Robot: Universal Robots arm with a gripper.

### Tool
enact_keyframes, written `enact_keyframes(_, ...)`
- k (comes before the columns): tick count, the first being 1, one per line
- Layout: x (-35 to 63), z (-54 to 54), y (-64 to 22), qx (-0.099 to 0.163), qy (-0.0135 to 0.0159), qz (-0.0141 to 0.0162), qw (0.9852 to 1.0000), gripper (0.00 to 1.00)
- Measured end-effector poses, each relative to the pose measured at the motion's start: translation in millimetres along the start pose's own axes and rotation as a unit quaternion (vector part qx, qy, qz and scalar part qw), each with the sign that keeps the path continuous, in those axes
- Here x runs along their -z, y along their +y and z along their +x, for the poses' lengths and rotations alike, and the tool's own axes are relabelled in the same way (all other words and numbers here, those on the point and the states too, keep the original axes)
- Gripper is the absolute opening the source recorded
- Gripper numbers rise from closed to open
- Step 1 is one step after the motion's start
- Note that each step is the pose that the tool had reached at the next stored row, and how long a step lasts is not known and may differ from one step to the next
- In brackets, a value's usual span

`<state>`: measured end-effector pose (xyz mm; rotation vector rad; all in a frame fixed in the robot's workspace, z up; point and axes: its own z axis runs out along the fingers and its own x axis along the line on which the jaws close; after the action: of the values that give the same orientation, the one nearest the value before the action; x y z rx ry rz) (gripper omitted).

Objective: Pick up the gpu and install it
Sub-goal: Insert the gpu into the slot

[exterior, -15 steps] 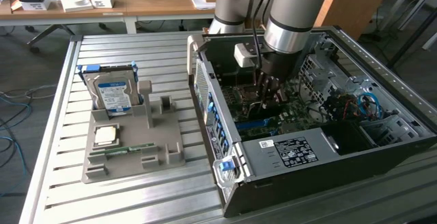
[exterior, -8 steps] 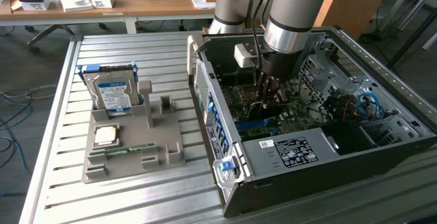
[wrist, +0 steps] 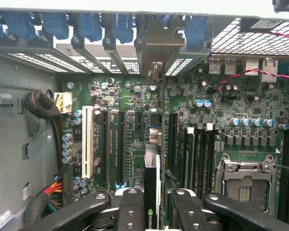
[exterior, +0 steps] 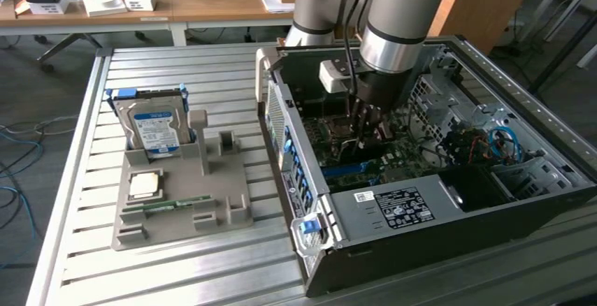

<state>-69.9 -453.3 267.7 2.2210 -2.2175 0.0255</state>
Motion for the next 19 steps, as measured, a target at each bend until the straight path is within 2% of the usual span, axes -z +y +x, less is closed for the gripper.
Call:
enact_keyframes(8,-0.4,0.0,0.2,0.004,0.0000,0.0028,1.0000,0.26)
enact_keyframes(19,-3.3,-0.1,0.6,0.004,-0.0002,0.0031,1.0000,0.26)
